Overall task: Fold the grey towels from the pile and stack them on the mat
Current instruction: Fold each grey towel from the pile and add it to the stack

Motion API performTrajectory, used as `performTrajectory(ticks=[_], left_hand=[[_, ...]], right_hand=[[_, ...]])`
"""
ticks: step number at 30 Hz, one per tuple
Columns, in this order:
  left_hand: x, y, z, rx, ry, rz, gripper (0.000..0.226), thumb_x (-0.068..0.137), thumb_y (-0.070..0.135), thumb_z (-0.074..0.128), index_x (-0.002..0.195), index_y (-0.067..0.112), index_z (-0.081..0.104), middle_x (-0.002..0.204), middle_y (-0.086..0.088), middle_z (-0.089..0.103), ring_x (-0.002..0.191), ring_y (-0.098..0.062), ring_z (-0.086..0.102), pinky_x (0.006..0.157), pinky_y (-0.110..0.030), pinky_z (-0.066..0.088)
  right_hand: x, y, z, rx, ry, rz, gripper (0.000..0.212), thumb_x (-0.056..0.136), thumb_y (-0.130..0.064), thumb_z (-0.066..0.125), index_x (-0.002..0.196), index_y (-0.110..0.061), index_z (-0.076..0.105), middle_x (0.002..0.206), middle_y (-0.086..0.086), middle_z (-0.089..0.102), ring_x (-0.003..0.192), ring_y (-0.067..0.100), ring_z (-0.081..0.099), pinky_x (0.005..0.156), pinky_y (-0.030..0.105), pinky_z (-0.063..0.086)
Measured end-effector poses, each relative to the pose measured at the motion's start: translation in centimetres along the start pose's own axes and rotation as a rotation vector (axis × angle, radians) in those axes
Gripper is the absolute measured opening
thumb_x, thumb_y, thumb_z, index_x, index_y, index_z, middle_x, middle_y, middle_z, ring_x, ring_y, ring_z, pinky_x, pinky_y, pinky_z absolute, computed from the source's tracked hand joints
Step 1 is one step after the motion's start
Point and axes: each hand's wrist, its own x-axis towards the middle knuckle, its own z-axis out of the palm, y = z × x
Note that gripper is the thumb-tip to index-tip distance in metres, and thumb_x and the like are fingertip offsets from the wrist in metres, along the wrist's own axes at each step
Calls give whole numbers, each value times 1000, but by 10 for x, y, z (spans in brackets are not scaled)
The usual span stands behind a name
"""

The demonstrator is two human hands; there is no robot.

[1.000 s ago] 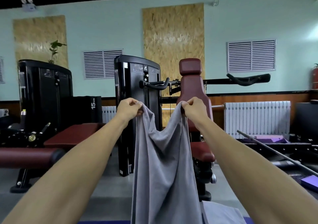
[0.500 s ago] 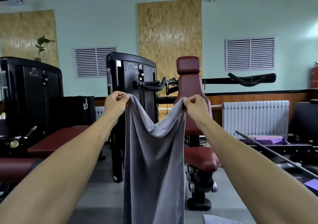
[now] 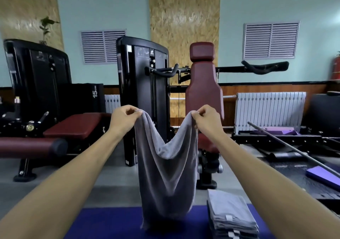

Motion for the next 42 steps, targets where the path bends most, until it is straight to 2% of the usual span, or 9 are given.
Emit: performTrajectory(ticks=[6,11,19,23,29,33,37,39,42], left_hand=[[-81,17,-11,-92,-110,-15,6,90,11,69,87,10,74,77,3,70,66,3,61,65,-20,52],[-125,-7,-10,-202,-182,-183,7,89,10,70,84,11,74,74,3,69,62,0,58,55,-15,44],[-203,-133,36,5,-456,-578,15,90,13,70,96,-1,73,75,-5,65,56,-6,54,47,-19,47],[-224,-207,63,155,-595,-670,12,90,16,71,84,6,75,70,-3,65,50,-5,54,46,-18,46],[-230,-329,113,253,-790,-855,15,94,11,65,83,4,72,79,-10,72,75,-24,71,73,-36,62],[-228,-419,150,331,-843,-919,15,95,11,63,89,-1,71,75,-12,68,80,-30,72,79,-41,61],[-232,-504,180,422,-767,-935,10,89,16,72,80,13,72,82,-14,73,80,-29,73,78,-45,61],[-237,-543,190,468,-702,-933,10,87,16,74,78,17,71,79,-10,74,77,-28,73,75,-45,61],[-247,-594,199,471,-611,-939,14,84,15,77,73,22,71,73,-1,73,71,-23,70,75,-43,61]], right_hand=[[-76,5,-23,-43,-16,-44,18,91,-31,65,82,-16,63,75,-3,65,75,13,62,70,30,52],[-121,16,-27,-91,-91,-21,19,88,-30,68,79,-14,65,69,-2,65,65,6,57,55,14,38],[-188,123,34,-258,-497,212,29,87,-24,70,66,-13,54,60,-4,57,59,11,53,54,25,39],[-196,186,72,-418,-794,334,22,86,-25,70,73,-11,59,68,-1,61,72,16,58,57,26,42],[-182,284,130,-517,-1101,492,19,90,-18,64,87,-1,71,58,8,65,49,15,55,56,21,49],[-183,361,183,-456,-1104,579,18,89,-19,67,81,-3,71,59,6,66,52,15,60,54,19,50],[-198,426,242,-322,-991,604,18,90,-25,68,80,-10,71,65,0,67,69,18,66,70,21,53],[-208,450,269,-303,-959,566,21,93,-27,64,82,-10,71,67,0,65,72,19,62,62,7,43],[-222,481,304,-192,-886,585,26,94,-25,63,69,-18,64,59,-2,61,62,19,60,54,11,41]])
